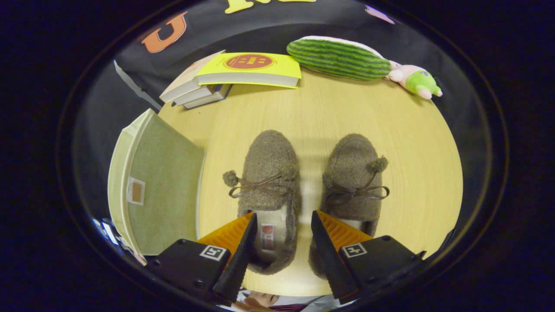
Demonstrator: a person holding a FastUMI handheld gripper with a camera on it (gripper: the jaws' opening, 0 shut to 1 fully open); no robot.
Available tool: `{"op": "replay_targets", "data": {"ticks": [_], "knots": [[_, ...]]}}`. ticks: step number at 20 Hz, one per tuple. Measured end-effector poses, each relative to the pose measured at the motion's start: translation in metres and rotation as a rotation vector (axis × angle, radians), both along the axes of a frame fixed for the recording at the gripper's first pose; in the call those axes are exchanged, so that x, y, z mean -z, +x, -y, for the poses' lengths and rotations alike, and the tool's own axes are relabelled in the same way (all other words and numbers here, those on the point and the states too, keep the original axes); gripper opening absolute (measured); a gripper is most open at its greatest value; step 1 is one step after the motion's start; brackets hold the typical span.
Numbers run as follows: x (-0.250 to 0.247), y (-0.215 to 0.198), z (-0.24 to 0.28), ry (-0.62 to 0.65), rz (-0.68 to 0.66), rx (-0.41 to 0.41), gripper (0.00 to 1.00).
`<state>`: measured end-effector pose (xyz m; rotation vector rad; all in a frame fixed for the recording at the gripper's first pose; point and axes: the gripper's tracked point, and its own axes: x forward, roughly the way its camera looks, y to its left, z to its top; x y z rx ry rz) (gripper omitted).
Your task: Open the storage box then place both shoes into the box .Put the left shoe in first, then the right shoe, with the right side of both shoes facing outward in a uniform manner.
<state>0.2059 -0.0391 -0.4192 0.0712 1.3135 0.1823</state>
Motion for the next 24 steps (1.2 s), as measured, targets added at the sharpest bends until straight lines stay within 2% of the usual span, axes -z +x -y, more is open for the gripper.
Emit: {"op": "replay_targets", "data": {"ticks": [4,5,7,10,16,18,24], "knots": [[0.021,0.004,0.000,-0.009,-0.029,0.035,0.45],[0.028,0.003,0.000,-0.015,-0.036,0.035,0.32],[0.034,0.002,0.003,-0.016,-0.037,0.036,0.13],[0.030,0.004,0.002,0.022,-0.037,0.095,0.07],[0.006,-0.006,-0.013,0.172,-0.074,0.204,0.06],[-0.008,-0.007,-0.015,0.202,-0.065,0.223,0.06],[-0.067,-0.009,-0.023,0.235,0.009,0.209,0.06]]}}
